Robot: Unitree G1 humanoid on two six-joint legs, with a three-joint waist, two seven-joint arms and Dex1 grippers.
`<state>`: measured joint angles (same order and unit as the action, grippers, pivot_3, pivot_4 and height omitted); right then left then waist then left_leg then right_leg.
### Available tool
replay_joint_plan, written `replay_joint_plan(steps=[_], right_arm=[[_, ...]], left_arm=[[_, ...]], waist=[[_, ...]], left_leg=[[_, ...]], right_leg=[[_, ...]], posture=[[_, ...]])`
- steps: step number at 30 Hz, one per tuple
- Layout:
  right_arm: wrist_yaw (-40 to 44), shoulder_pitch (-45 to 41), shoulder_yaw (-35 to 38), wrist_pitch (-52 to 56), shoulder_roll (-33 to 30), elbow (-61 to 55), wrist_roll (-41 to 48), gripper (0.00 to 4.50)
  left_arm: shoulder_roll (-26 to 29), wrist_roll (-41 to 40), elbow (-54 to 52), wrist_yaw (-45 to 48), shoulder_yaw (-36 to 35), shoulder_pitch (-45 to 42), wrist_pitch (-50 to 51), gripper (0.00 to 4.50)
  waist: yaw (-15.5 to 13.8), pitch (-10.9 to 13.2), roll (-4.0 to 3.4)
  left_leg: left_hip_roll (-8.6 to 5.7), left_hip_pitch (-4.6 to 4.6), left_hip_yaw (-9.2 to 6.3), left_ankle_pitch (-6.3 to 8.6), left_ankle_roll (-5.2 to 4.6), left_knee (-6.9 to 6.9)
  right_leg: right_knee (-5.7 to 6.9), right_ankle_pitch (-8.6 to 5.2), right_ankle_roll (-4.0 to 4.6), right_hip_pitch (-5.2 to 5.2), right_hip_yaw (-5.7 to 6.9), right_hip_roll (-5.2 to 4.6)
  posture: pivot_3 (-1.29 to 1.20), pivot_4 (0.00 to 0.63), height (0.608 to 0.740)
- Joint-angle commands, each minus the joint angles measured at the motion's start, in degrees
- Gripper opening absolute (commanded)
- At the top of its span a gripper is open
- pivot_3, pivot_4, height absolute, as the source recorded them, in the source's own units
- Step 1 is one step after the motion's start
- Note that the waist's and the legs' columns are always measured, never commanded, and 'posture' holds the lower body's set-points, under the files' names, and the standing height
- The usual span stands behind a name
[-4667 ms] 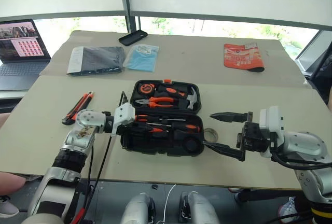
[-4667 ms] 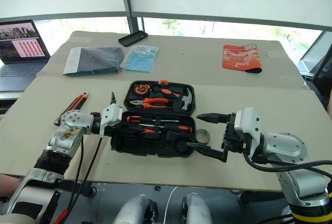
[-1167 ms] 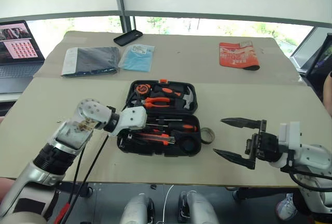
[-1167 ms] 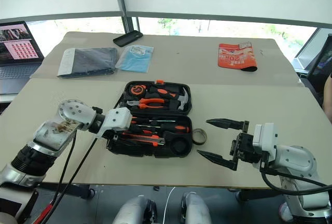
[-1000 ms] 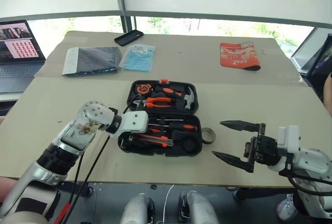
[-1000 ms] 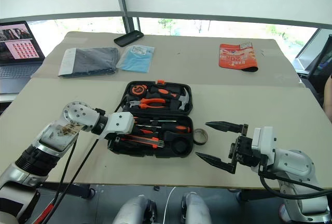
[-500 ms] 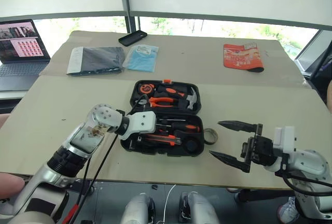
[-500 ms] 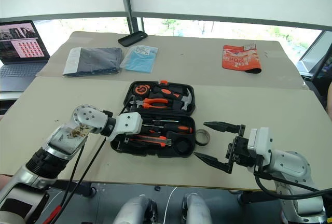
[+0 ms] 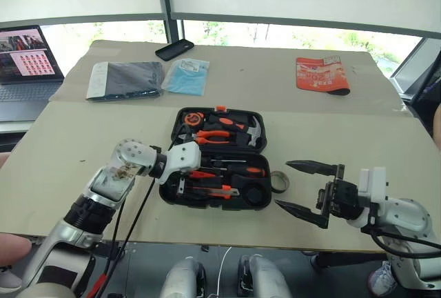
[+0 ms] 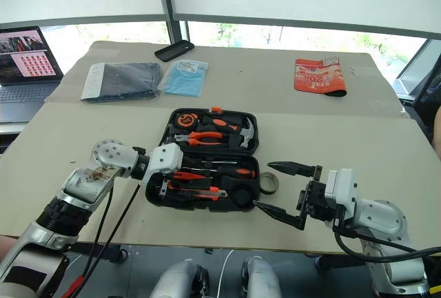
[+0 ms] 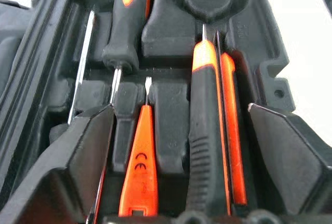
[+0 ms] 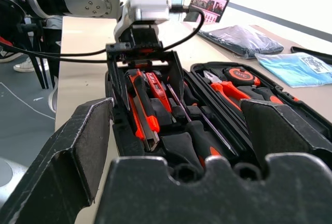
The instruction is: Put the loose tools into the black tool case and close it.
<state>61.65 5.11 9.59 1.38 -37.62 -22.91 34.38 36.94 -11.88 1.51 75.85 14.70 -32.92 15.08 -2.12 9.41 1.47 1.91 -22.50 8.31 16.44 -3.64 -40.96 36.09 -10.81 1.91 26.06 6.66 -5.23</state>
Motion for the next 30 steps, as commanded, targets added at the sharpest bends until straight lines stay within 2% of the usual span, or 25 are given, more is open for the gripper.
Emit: replay_joint_plan(steps=[1, 4, 6, 10, 22, 30], right_arm=[[-0.3, -0.9, 0.2, -0.7, 0.5, -0.4, -0.1, 4.5], [-0.4, -1.0, 0.0, -0.8, 0.8, -0.1, -0.3, 4.5], [-0.7, -0.9, -0.2, -1.0, 1.3, 0.1, -0.5, 4.5], [-0.5, -1.0, -0.4, -1.4, 1.8, 0.5, -1.0, 4.5], [0.5, -0.5, 2.4, -0.9, 0.1, 0.8, -0.3, 4.5], [0.7, 0.7, 2.3, -0.2, 0.0, -0.1, 0.0, 4.5]], left_arm=[[0.1, -4.6, 0.4, 2.7, -4.1, -1.6, -2.9, 3.31], [-0.1, -6.0, 0.5, 3.8, -5.0, -0.8, -4.2, 2.12], [-2.4, -9.1, 2.9, 4.5, -7.2, 0.6, -6.3, 1.42], [-2.1, -6.7, 6.8, 7.3, -5.8, 3.7, -12.8, 0.05], [-3.3, 2.0, 14.3, 3.6, -1.5, 6.6, -22.6, 0.05], [-2.5, 10.3, 15.8, 0.7, 4.1, 8.0, -24.3, 0.05]], waist=[[0.0, 0.0, 0.0], [0.0, 0.0, -0.01], [0.0, 0.0, -0.01], [0.3, 0.0, -0.02], [-0.1, -0.1, -0.07], [-0.2, -0.3, -0.51]], left_leg=[[0.0, 0.01, 0.0, 0.0, 0.0, 0.0], [0.0, 0.06, -0.01, -0.01, 0.01, 0.02], [0.0, 0.07, -0.01, -0.02, 0.02, 0.01], [0.0, 0.13, 0.03, -0.03, 0.05, 0.02], [0.0, 0.13, 0.01, 0.0, -0.01, 0.01], [0.03, 0.85, -0.11, 0.12, -0.15, 0.11]], right_leg=[[0.01, 0.0, 0.0, 0.0, 0.01, 0.0], [0.05, 0.0, 0.0, -0.02, -0.01, 0.0], [0.06, 0.0, 0.0, -0.02, -0.02, 0.02], [0.09, 0.0, 0.0, -0.03, -0.03, 0.04], [0.08, 0.01, 0.01, -0.07, 0.0, -0.04], [-0.14, -0.02, -0.01, -0.91, 0.11, -0.17]], posture=[[0.0, 0.15, 0.74], [0.0, 0.15, 0.74], [0.0, 0.15, 0.74], [0.0, 0.15, 0.74], [0.0, 0.15, 0.74], [0.0, 0.15, 0.74]])
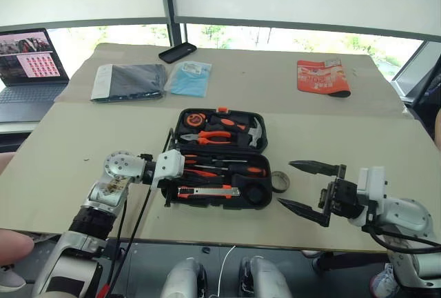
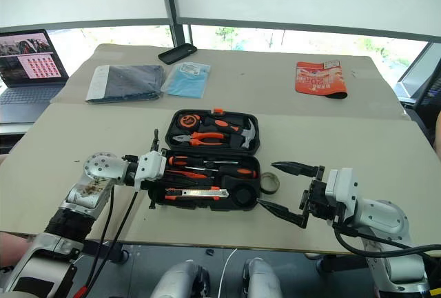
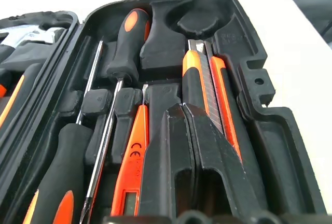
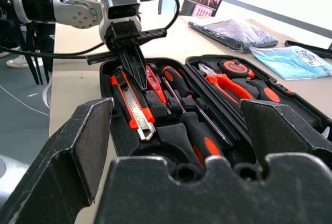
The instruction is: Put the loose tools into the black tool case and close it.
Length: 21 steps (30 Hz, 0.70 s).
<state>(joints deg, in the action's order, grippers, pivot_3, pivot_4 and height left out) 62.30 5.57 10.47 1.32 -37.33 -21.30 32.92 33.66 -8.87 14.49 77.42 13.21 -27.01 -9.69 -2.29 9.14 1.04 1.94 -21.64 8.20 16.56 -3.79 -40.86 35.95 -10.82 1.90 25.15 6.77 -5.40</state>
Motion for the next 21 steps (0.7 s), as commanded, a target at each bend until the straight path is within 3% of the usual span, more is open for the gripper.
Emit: replay_joint_plan(steps=[1, 9, 14, 18, 20, 21], right_arm=[[0.0, 0.3, 1.3, -0.1, -0.2, -1.7, 1.4, 4.5], [-0.1, -1.2, 0.1, -0.2, 0.2, -0.3, 0.8, 4.5], [-0.1, 0.8, 2.5, -1.3, -0.6, 0.6, 0.1, 4.5], [-0.2, 6.4, 8.2, -4.8, -1.0, 2.5, -2.0, 4.5], [0.8, 10.9, 11.5, -7.9, -0.8, 4.3, -3.2, 4.5], [1.2, 12.7, 12.9, -9.6, -0.7, 5.7, -4.0, 4.5]], left_arm=[[1.2, 8.8, 3.1, -1.3, 6.6, 2.2, 0.9, 0.05], [-0.5, 6.9, 1.3, -2.5, 6.8, 2.8, 6.4, 0.05], [-1.4, -5.6, -2.6, -0.7, -1.9, 2.9, 10.2, 0.05], [3.5, -13.4, -10.7, 0.1, -9.6, 4.8, 15.3, 1.04], [5.9, -16.1, -13.5, -1.6, -14.4, 7.0, 16.8, 1.89], [6.6, -17.5, -13.8, -1.1, -16.4, 8.5, 16.6, 2.11]], waist=[[0.0, -0.1, -0.17], [0.0, -0.8, -0.95], [0.0, -0.8, -0.9], [0.2, -0.6, -0.66], [0.1, -0.6, -0.64], [0.1, -0.6, -0.65]], left_leg=[[0.0, 0.01, 0.0, 0.01, -0.02, 0.01], [-0.02, 0.37, 0.04, 0.15, -0.14, 0.07], [-0.02, 0.28, 0.03, 0.19, -0.15, 0.11], [-0.02, -0.43, 0.0, 0.14, -0.19, 0.08], [-0.02, -0.7, 0.01, 0.08, -0.08, 0.08], [-0.02, -0.73, 0.0, 0.02, 0.03, 0.08]], right_leg=[[-0.04, 0.0, 0.0, -0.02, 0.0, -0.02], [-0.12, -0.14, -0.01, -0.3, -0.06, -0.15], [-0.15, -0.15, -0.06, -0.23, -0.07, -0.25], [-0.11, -0.09, -0.16, 0.34, 0.03, -0.04], [-0.09, -0.1, -0.16, 0.61, 0.02, 0.01], [-0.09, -0.11, -0.16, 0.65, 0.02, 0.01]], posture=[[0.0, 0.15, 0.74], [0.0, 0.15, 0.74], [0.0, 0.15, 0.74], [0.0, 0.15, 0.74], [0.0, 0.15, 0.74], [0.0, 0.15, 0.74]])
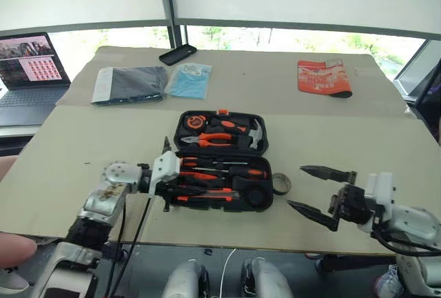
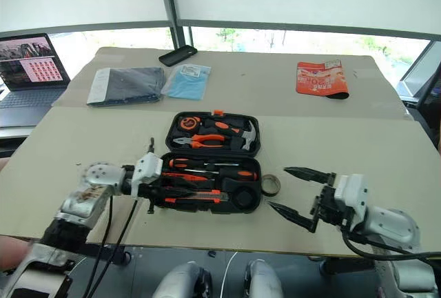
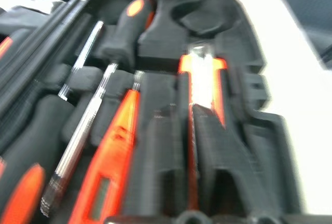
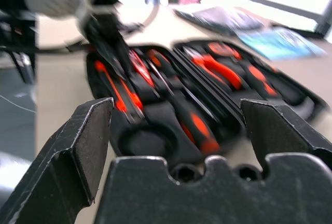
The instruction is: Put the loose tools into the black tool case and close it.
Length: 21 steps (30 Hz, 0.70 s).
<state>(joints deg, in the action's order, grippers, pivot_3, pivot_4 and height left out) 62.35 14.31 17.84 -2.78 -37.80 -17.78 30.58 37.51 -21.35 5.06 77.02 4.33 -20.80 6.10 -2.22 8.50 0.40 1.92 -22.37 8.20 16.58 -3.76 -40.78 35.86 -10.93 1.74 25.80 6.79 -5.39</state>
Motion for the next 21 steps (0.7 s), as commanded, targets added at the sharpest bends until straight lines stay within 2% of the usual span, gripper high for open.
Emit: replay_joint_plan(steps=[1, 3, 6, 9, 12, 17, 21], right_arm=[[1.6, 5.5, 6.9, -7.2, 0.0, 3.9, -2.2, 4.5], [3.0, 8.2, 8.2, -10.4, -0.1, 7.4, -3.5, 4.5], [4.2, 10.3, 8.7, -14.9, -0.2, 11.7, -5.5, 4.5], [4.7, 9.9, 8.5, -17.3, -1.3, 13.6, -6.4, 4.5], [5.4, 7.8, 7.1, -15.4, -3.3, 11.9, -5.6, 4.5], [7.3, -2.7, -1.4, -0.7, -13.3, 4.6, -5.3, 4.5], [4.7, -12.2, -10.7, 14.4, -18.9, -0.7, -8.5, 4.5]], left_arm=[[4.5, -5.2, -4.0, 0.2, -8.7, 4.3, 0.8, 2.55], [6.5, -4.0, -1.9, 2.1, -10.3, 8.0, -3.0, 3.36], [6.3, -5.9, 0.6, 1.9, -13.8, 11.0, -4.2, 4.47], [4.9, -9.3, 2.3, 4.0, -18.0, 13.5, -8.1, 4.47], [5.0, -10.2, 0.2, 4.8, -17.9, 14.8, -7.2, 4.47], [3.6, -13.5, -10.2, 5.1, -13.7, 15.5, -2.6, 4.47], [1.3, -15.1, -15.1, 3.3, -11.4, 14.6, -0.5, 4.47]], waist=[[0.1, 0.0, -0.02], [0.3, 0.0, -0.06], [0.7, 0.1, -0.06], [0.8, 0.2, 0.05], [1.0, 0.2, 0.01], [1.6, 0.3, 0.02], [1.3, 0.3, 0.05]], left_leg=[[0.0, 0.03, 0.01, -0.1, 0.19, 0.01], [-0.01, 0.12, 0.08, 0.0, 0.09, 0.03], [-0.01, 0.26, 0.16, 0.33, -0.27, 0.02], [0.01, 0.27, 0.15, 0.42, 0.1, 0.0], [0.01, 0.28, 0.15, 0.43, 0.37, 0.0], [0.0, 0.32, 0.2, 0.39, 0.4, 0.0], [0.0, 0.28, 0.16, 0.23, 0.14, 0.03]], right_leg=[[0.0, -0.03, -0.03, 0.0, -0.04, -0.02], [-0.04, -0.09, -0.11, -0.07, -0.09, -0.03], [-0.05, -0.14, -0.11, -0.14, -0.08, -0.06], [-0.05, -0.28, 0.13, -0.08, -0.19, -0.36], [0.02, -0.27, 0.12, -0.03, -0.13, -0.53], [0.07, -0.23, 0.08, -0.04, -0.09, -0.61], [0.12, -0.05, -0.14, 0.0, -0.02, -0.56]], posture=[[0.0, 0.15, 0.74], [0.0, 0.15, 0.74], [0.0, 0.15, 0.74], [0.0, 0.15, 0.74], [0.0, 0.15, 0.74], [0.0, 0.15, 0.74], [0.0, 0.15, 0.74]])
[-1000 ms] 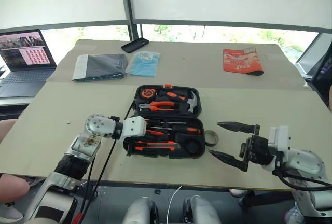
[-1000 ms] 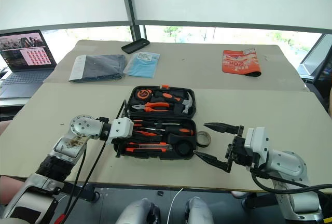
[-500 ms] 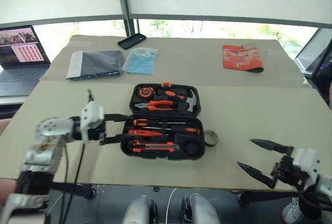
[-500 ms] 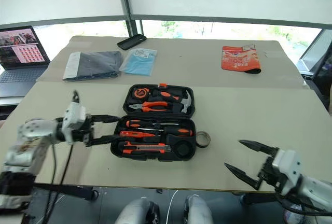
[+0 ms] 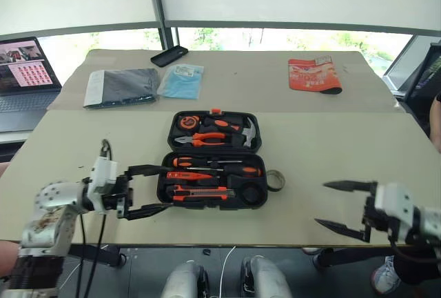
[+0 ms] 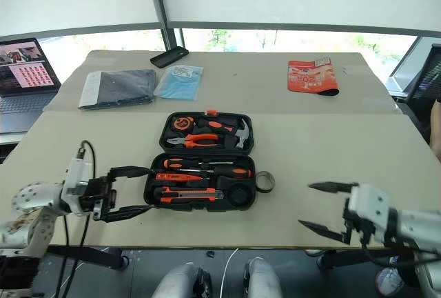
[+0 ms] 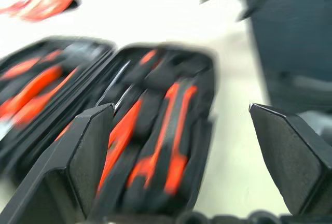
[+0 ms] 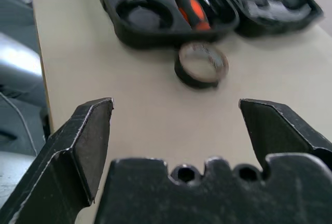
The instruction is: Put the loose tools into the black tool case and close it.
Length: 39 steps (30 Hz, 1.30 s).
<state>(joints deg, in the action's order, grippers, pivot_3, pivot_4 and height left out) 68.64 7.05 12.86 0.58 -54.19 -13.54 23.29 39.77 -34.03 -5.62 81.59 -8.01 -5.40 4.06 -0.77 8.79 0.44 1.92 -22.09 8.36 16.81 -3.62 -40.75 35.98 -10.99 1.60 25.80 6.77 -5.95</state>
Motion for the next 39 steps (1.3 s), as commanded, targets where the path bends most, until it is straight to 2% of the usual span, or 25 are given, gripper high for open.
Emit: replay_joint_plan(steps=[1, 4, 8, 13, 16, 27, 29, 33, 39], right_arm=[[-1.8, -7.6, -8.4, 14.4, -3.1, -6.5, -1.3, 4.5], [-2.1, -14.6, -13.9, 20.5, -3.2, -7.9, -2.2, 4.5], [-2.6, -21.4, -20.8, 23.2, -1.9, -5.6, -7.1, 4.5], [-2.4, -25.3, -26.0, 24.9, -0.6, -3.6, -11.2, 4.5], [-1.8, -25.9, -28.7, 25.8, -0.7, -3.4, -13.3, 3.77], [-2.0, -27.4, -28.5, 22.0, -0.6, 2.0, -17.1, 0.05], [-1.6, -27.7, -27.9, 21.5, -0.7, 2.5, -16.7, 0.05], [5.1, -31.7, -24.3, 28.5, -2.1, -2.9, -7.2, 0.05], [5.4, -38.8, -27.6, 42.0, 3.2, -9.6, 1.0, 0.05]], left_arm=[[-1.4, -3.3, -5.5, -1.4, 1.4, -0.8, 2.5, 4.47], [-1.5, -2.3, -5.4, -0.5, 2.6, -0.8, 2.4, 4.47], [-1.4, -0.9, -4.0, 1.0, 4.1, -1.2, 0.9, 4.47], [-1.5, -0.6, -4.3, 1.9, 4.7, -1.1, 0.1, 4.47], [-1.3, -0.9, -5.2, 2.1, 4.5, -1.5, 0.2, 4.5], [0.3, -0.5, -2.8, 4.4, 2.9, -2.2, -1.2, 4.5], [0.3, -0.5, -2.1, 4.7, 2.7, -2.0, -1.8, 4.5], [1.4, -0.5, -0.8, 5.1, 0.5, -0.4, -2.9, 4.5], [3.2, -0.1, 0.4, 4.7, -2.1, 1.9, -3.7, 4.5]], waist=[[-0.2, 0.0, 0.02], [-0.3, 0.0, 0.03], [-0.2, 0.0, 0.05], [-0.4, 0.1, 0.14], [-0.2, 0.1, 0.14], [0.1, 0.1, 0.14], [0.0, 0.1, 0.14], [0.1, 0.1, 0.15], [0.4, 0.1, 0.18]], left_leg=[[0.0, -0.09, -0.03, -0.1, -0.17, 0.03], [0.01, -0.34, -0.05, -0.11, -0.15, 0.03], [-0.02, -0.44, 0.01, -0.26, 0.18, -0.01], [-0.06, -0.57, 0.03, -0.09, -0.11, -0.13], [-0.05, -0.58, 0.03, -0.12, -0.06, -0.14], [-0.02, -0.51, 0.0, -0.2, 0.07, -0.14], [-0.02, -0.51, 0.0, -0.2, 0.07, -0.14], [-0.03, -0.52, 0.01, -0.2, 0.07, -0.16], [0.15, -0.5, -0.07, -0.06, -0.09, -0.09]], right_leg=[[0.0, 0.0, 0.02, 0.09, 0.07, 0.0], [0.02, -0.05, 0.15, 0.32, 0.11, 0.08], [-0.1, -0.06, 0.17, 0.32, 0.2, 0.39], [-0.17, -0.03, 0.07, 0.36, 0.23, 0.3], [-0.17, -0.02, 0.06, 0.36, 0.22, 0.3], [-0.07, -0.01, 0.04, 0.35, 0.24, 0.36], [-0.06, -0.01, 0.04, 0.35, 0.24, 0.37], [-0.04, 0.0, 0.04, 0.38, 0.24, 0.33], [-0.06, -0.03, 0.14, 0.42, 0.25, 0.27]], posture=[[0.0, 0.15, 0.74], [0.0, 0.15, 0.74], [0.0, 0.15, 0.74], [0.0, 0.15, 0.74], [0.0, 0.15, 0.74], [0.0, 0.15, 0.74], [0.0, 0.15, 0.74], [0.0, 0.15, 0.74], [0.0, 0.15, 0.74]])
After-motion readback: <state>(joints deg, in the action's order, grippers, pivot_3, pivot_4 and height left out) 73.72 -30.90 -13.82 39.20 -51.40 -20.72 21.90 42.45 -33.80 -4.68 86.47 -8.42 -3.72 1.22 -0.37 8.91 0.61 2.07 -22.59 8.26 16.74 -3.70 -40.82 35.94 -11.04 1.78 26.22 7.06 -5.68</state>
